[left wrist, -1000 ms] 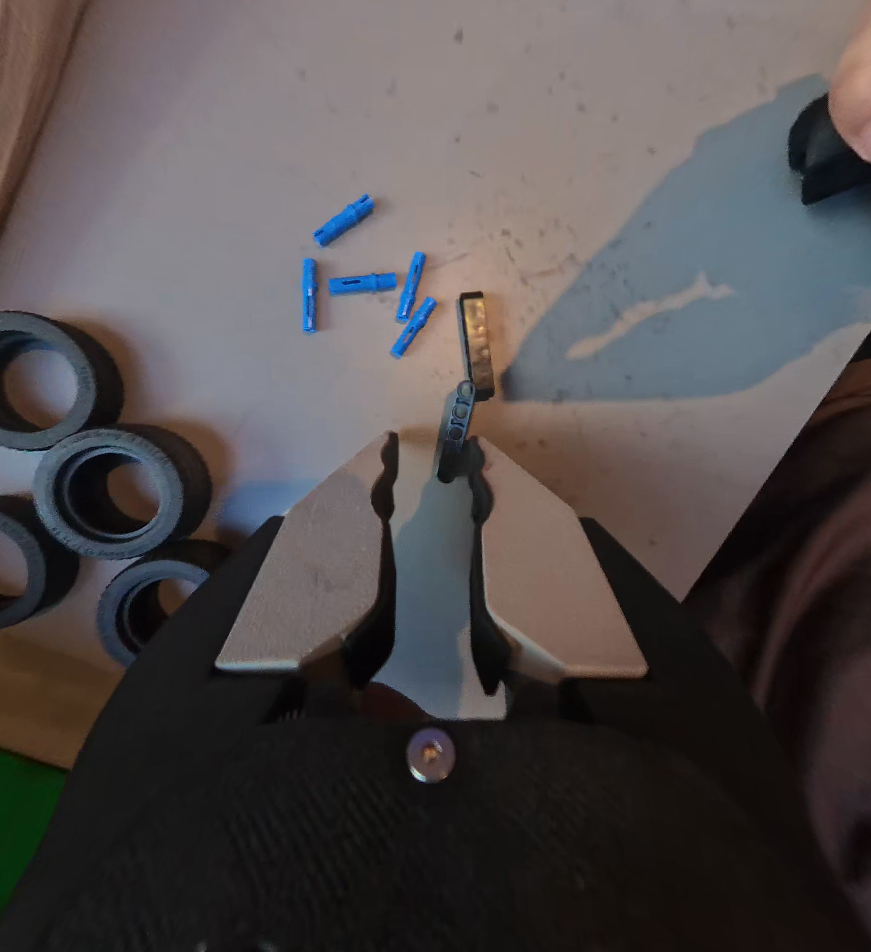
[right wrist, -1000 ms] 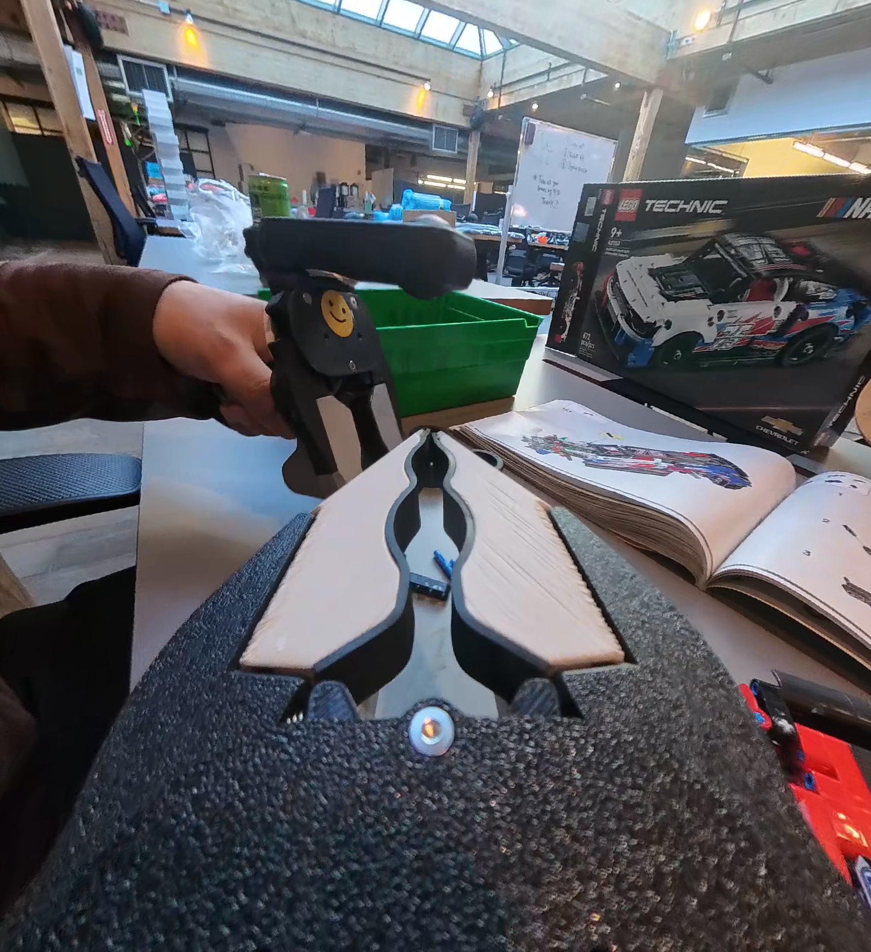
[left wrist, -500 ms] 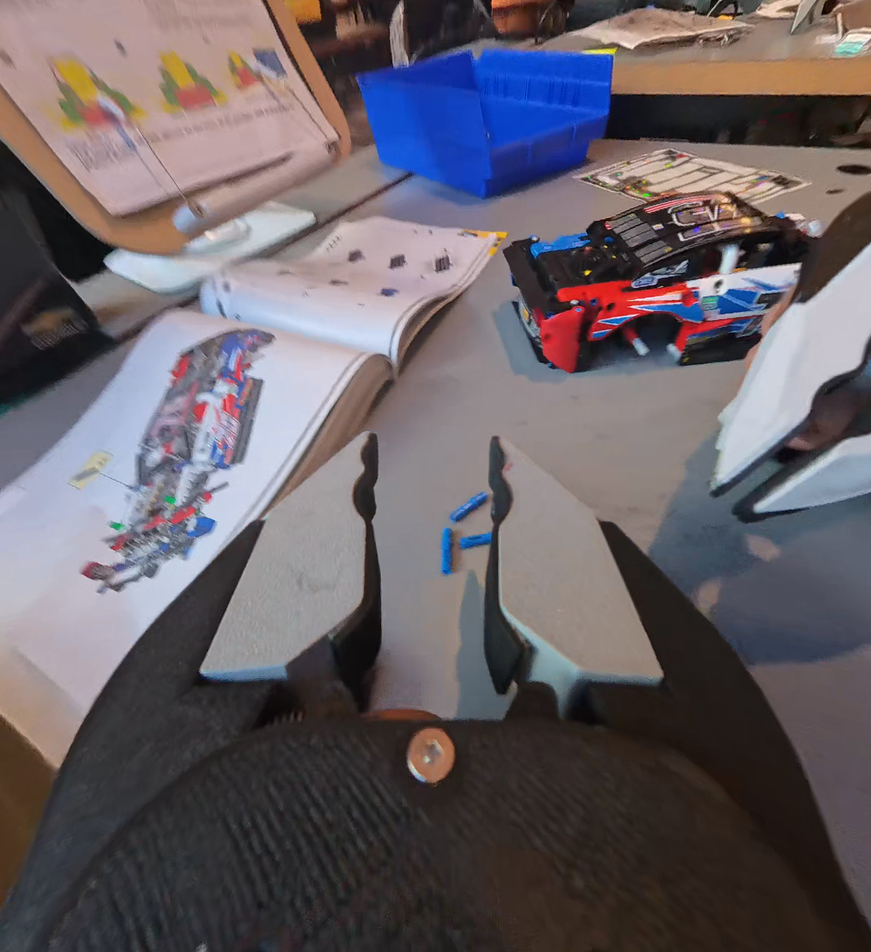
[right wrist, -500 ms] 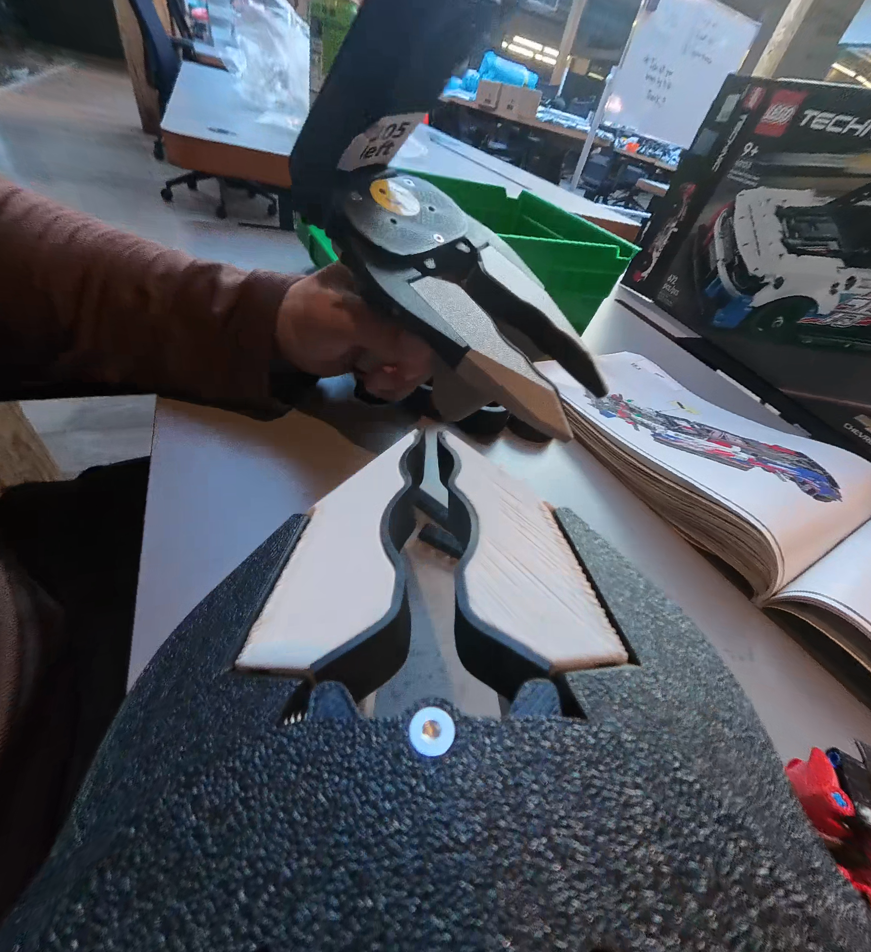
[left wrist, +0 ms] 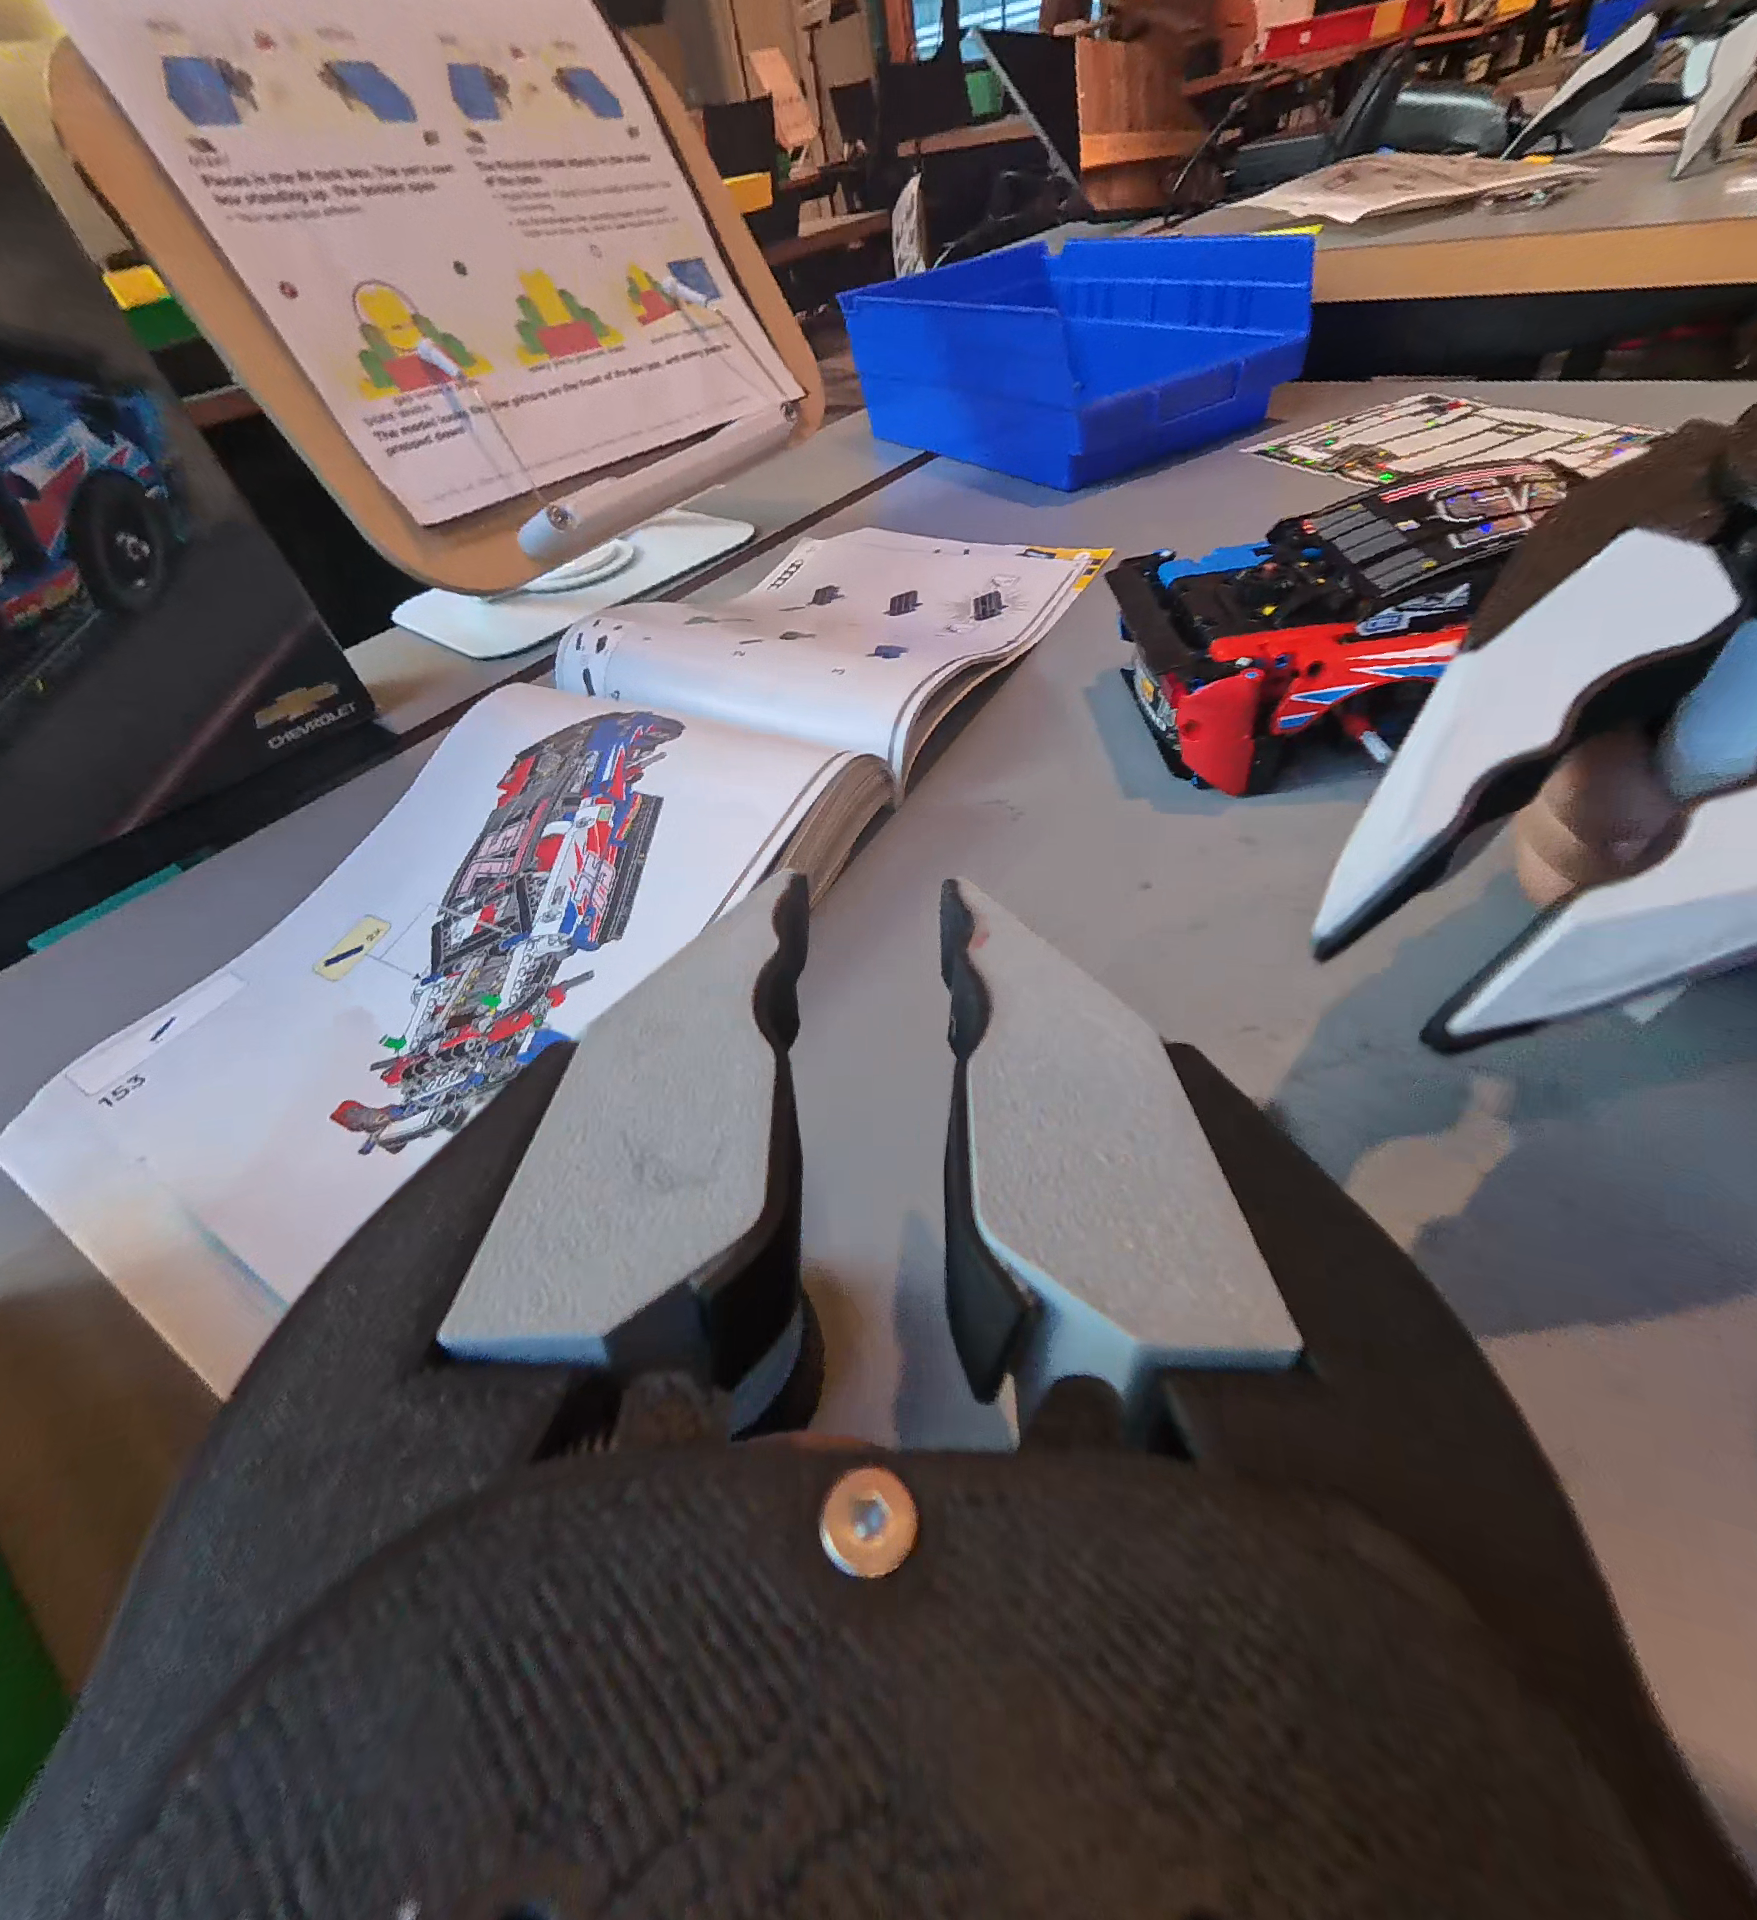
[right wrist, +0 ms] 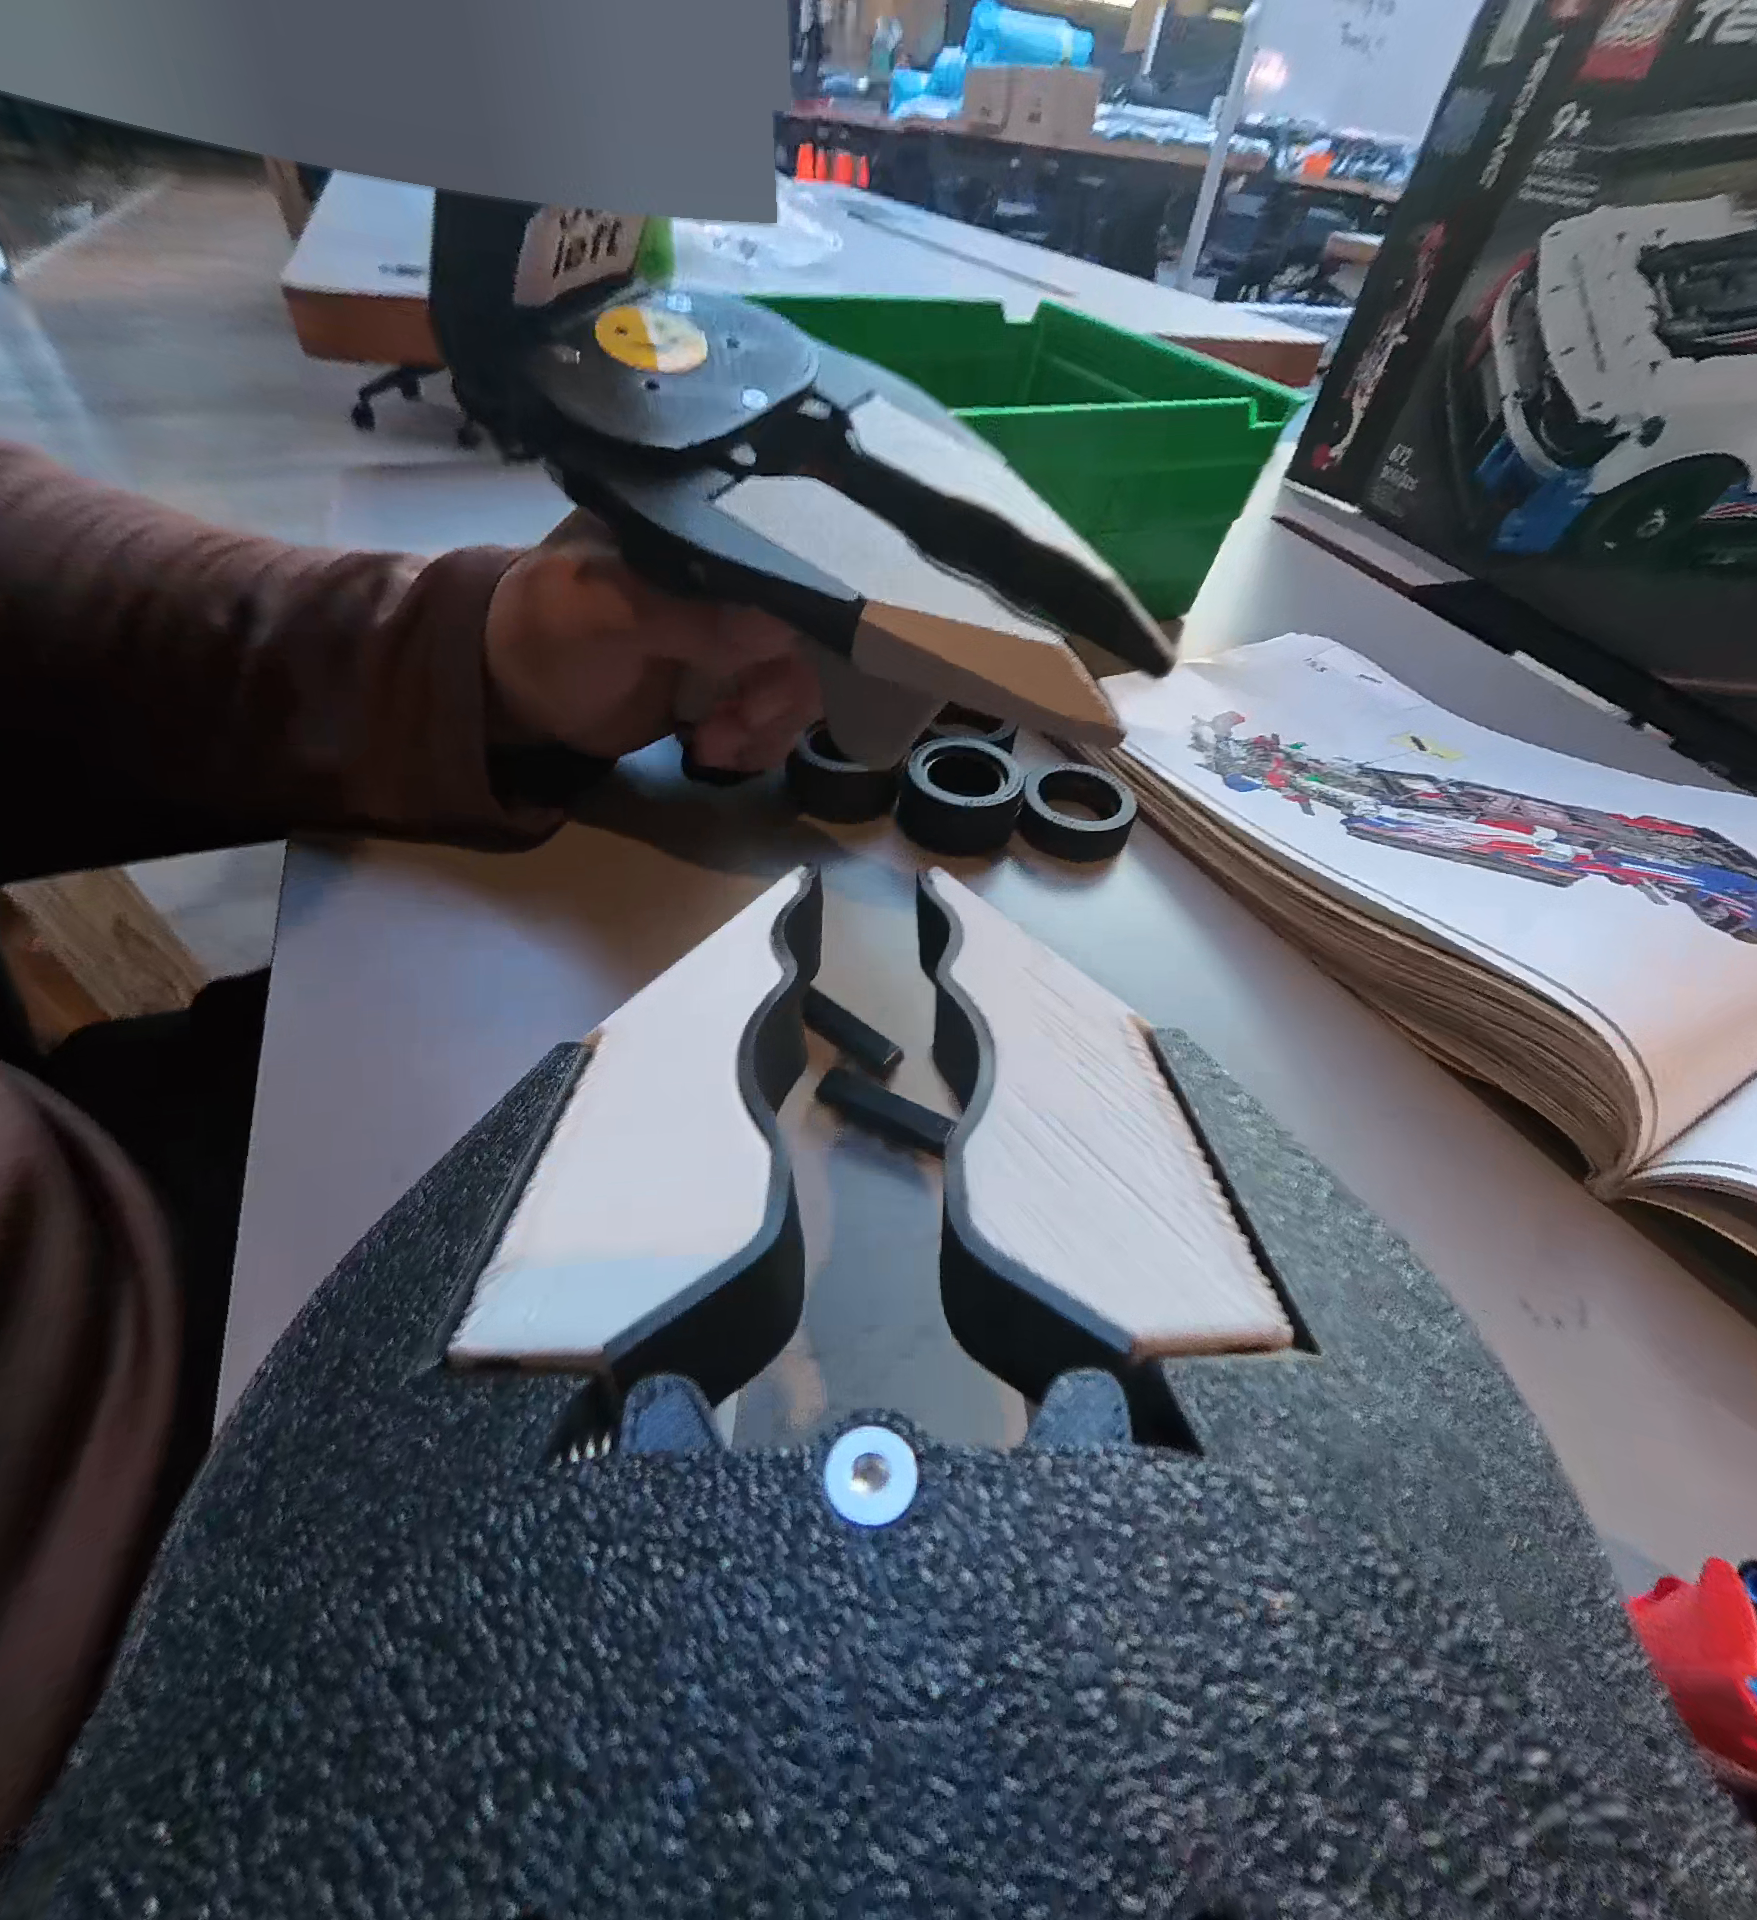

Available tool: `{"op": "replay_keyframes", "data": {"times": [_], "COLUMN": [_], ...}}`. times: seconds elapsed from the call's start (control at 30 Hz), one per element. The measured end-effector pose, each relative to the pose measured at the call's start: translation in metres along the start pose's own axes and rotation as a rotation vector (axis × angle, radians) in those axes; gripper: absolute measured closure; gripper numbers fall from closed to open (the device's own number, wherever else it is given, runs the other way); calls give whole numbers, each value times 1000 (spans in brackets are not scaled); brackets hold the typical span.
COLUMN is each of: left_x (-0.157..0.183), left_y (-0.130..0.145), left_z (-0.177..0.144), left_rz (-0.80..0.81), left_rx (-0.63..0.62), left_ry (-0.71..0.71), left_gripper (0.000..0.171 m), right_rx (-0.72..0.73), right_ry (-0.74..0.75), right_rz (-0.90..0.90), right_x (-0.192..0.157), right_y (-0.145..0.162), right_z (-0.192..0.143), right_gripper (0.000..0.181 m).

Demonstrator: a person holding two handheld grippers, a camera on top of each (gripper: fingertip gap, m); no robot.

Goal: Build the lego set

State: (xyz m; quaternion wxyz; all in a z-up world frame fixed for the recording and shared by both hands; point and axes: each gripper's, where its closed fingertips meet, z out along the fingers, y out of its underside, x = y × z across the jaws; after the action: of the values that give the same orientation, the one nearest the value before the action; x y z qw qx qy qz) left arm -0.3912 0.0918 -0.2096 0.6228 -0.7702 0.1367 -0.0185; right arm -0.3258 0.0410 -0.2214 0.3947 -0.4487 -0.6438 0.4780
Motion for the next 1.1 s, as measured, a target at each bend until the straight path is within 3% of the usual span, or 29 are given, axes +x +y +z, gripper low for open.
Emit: {"op": "replay_keyframes", "data": {"times": [0.2, 0.6, 1.1], "left_x": [1, 11, 13], "left_y": [7, -1, -12], "left_z": [5, 4, 1], "left_rz": [20, 64, 106], "left_rx": [-39, 13, 69], "left_ry": [-10, -6, -8], "left_gripper": [152, 159, 161], "right_rx": [81, -20, -29], "right_ry": [47, 35, 40], "right_rz": [21, -124, -98], "right_x": [8, -10, -6], "right_y": [-9, 3, 4], "right_z": [-11, 0, 1], "right_gripper": [167, 167, 167]}}
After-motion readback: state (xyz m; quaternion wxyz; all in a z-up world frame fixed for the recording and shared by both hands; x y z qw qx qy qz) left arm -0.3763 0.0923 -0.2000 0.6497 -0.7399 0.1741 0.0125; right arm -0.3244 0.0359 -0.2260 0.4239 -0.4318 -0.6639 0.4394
